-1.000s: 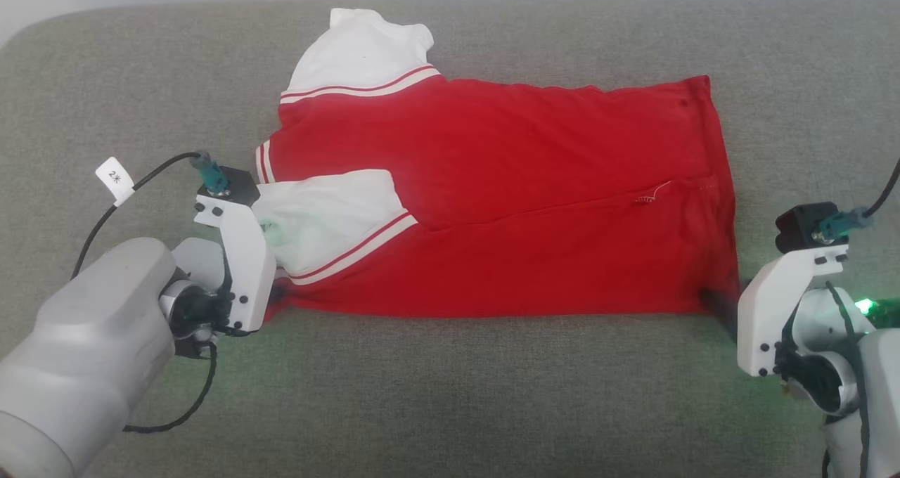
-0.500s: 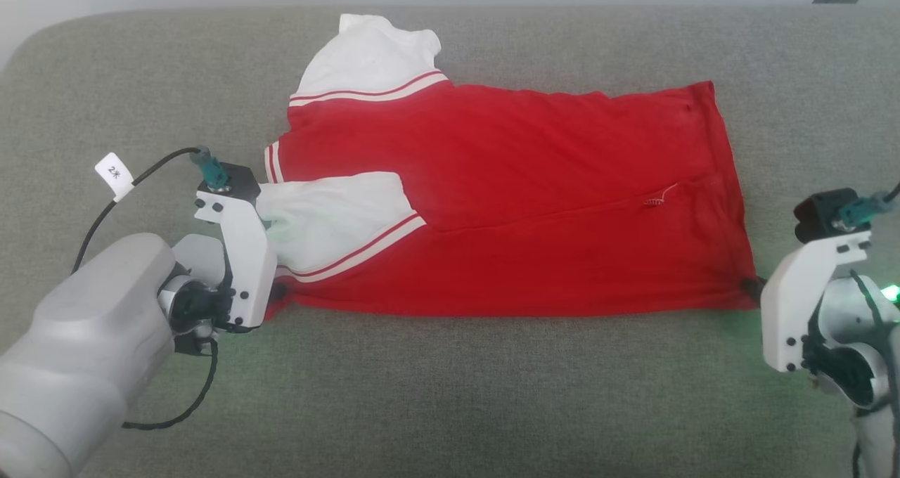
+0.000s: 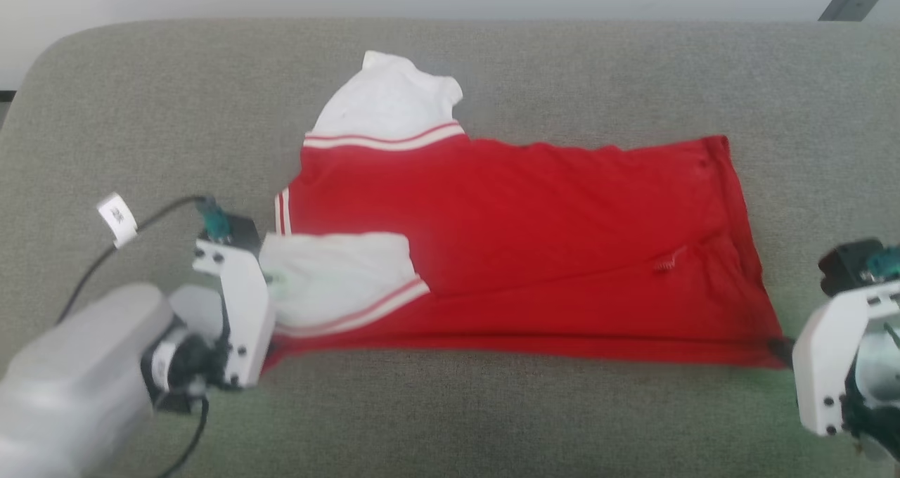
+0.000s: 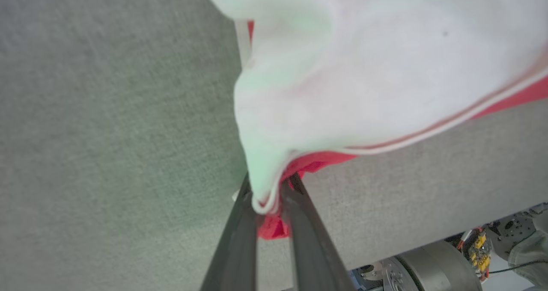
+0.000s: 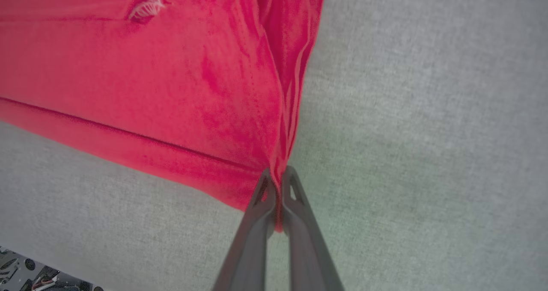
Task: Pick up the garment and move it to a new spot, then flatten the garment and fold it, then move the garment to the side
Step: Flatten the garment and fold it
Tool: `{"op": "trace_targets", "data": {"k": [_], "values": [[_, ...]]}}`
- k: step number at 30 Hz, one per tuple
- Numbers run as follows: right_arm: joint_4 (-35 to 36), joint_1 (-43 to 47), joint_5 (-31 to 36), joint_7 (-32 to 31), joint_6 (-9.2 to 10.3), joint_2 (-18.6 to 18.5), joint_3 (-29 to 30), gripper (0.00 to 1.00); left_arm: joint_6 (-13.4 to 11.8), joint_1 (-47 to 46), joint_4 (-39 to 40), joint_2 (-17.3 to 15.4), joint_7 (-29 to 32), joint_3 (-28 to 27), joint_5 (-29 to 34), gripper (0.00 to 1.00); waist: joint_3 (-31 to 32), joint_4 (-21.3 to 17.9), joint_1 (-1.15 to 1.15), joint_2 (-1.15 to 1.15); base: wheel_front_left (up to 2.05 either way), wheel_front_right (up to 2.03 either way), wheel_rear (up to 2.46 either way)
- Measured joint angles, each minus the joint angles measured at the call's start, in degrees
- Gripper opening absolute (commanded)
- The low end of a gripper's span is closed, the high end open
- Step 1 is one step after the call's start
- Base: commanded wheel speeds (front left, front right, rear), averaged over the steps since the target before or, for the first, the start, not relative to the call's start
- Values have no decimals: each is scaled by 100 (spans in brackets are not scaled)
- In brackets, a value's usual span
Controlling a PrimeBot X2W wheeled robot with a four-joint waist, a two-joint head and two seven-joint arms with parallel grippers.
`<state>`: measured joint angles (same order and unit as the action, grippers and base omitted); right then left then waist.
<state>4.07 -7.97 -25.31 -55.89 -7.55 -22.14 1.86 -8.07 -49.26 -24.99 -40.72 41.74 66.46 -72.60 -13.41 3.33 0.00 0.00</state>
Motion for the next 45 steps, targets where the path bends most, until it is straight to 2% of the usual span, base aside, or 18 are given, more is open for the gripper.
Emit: {"op": "trace_targets", "data": {"k": [4, 7, 8, 9, 10, 12, 13, 17, 22, 27, 32, 39, 45], "values": [[185, 301, -44, -109, 0, 79, 185, 0, -399, 297, 797, -305, 51, 44, -14, 0, -32, 9, 0, 0, 0, 0, 0], [198, 425, -24, -111, 1, 210, 254, 0, -576, 477, 1152, -434, 48, 80, -60, 0, -64, 0, 0, 0, 0, 0, 0], [158, 430, -27, -91, 1, 274, 285, 0, -621, 526, 1213, -452, 31, 88, -62, 24, -72, -6, 0, 0, 0, 0, 0], [107, 424, -43, -53, 2, 346, 309, 0, -656, 571, 1251, -469, 7, 91, -62, 59, -78, -13, 0, 0, 0, 0, 0], [37, 424, -53, -41, 2, 414, 320, 0, -680, 594, 1271, -481, -8, 103, -63, 100, -82, -20, 0, 0, 0, 0, 0], [-114, 416, -27, 60, 2, 469, 314, 48, -727, 665, 1268, -476, -5, 107, -110, 100, -76, -28, 0, 0, 0, 0, 0], [-185, 395, -13, 118, 2, 482, 311, 100, -732, 682, 1268, -474, 1, 115, -110, 100, -69, -33, 0, 0, 0, 0, 0], [-399, 311, 30, 275, 3, 546, 307, 100, -781, 669, 1277, -515, 9, 86, -113, 100, -10, -43, 0, 0, 0, 0, 0], [-403, 289, 73, 402, 5, 550, 256, 100, -859, 543, 1416, -760, 52, -15, -104, 100, 74, -71, 0, 0, 0, 0, 0], [-111, 148, 125, 706, 7, 571, 312, 100, -959, 188, 1734, -1111, 170, -208, -73, 100, 146, -200, 0, 0, 0, 0, 0], [137, -60, 233, 1203, 7, 733, 366, 100, -976, -157, 1815, -1228, 277, -327, 60, 100, 170, -371, 0, 0, 0, 0, 0], [381, -474, 391, 2464, 8, 1118, 371, 100, -487, -658, 1296, -1068, -142, -503, 333, 100, 93, -702, 0, 0, 0, 0, 0], [447, -770, 714, 3807, 8, 1149, -47, 100, -52, -1148, 388, -855, -639, -714, 579, 100, -102, -1077, 0, 0, 0, 0, 0]]}}
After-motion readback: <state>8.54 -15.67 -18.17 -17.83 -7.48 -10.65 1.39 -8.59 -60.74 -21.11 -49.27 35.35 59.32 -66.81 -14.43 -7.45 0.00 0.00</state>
